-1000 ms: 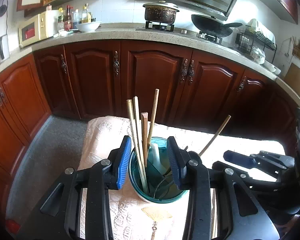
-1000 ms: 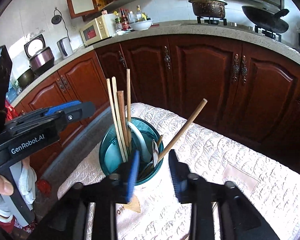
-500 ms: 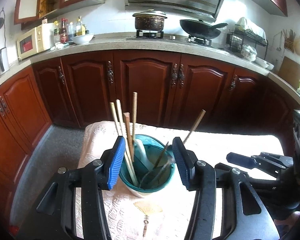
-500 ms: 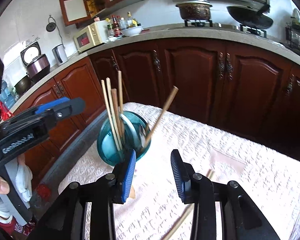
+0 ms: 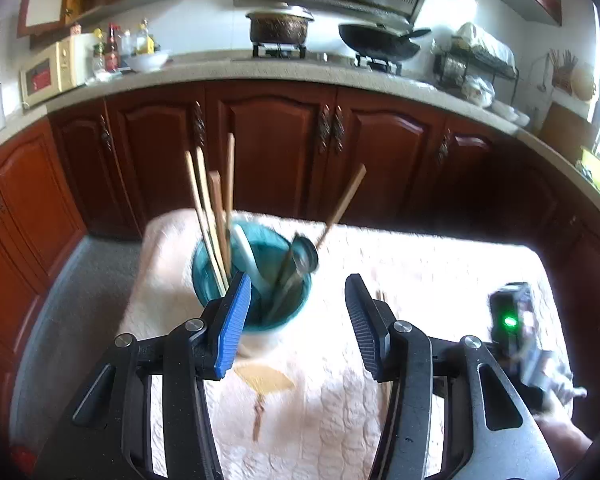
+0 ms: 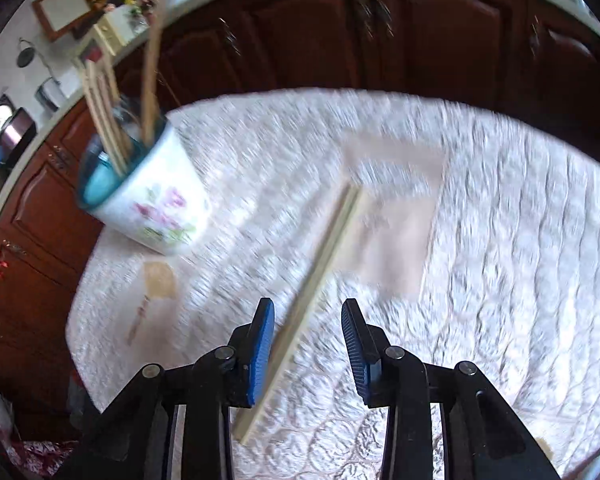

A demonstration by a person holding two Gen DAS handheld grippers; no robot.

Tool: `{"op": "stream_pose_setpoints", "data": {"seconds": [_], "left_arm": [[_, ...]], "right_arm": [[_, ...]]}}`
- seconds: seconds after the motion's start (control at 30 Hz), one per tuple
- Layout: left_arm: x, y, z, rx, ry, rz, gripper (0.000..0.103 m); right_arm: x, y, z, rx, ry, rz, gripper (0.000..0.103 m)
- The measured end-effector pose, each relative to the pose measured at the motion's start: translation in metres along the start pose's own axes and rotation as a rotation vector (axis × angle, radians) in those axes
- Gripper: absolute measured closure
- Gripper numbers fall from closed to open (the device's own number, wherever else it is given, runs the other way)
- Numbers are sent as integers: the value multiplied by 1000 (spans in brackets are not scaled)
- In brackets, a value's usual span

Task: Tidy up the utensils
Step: 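Move both open tools toward the two bamboo chopsticks on the fan mat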

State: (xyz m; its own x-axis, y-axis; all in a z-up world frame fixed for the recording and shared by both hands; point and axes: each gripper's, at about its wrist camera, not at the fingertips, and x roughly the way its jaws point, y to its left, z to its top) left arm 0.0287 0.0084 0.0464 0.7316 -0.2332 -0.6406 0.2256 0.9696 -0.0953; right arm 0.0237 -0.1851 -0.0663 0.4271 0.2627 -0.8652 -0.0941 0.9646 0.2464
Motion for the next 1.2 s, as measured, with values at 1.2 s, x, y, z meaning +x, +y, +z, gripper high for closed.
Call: {"op": "stream_pose_setpoints", "data": {"seconds": [1.2], "left_arm": [[43, -3, -39, 1, 167, -52, 55]], "right_arm": [[30, -56, -3, 184, 68, 139, 103]]}}
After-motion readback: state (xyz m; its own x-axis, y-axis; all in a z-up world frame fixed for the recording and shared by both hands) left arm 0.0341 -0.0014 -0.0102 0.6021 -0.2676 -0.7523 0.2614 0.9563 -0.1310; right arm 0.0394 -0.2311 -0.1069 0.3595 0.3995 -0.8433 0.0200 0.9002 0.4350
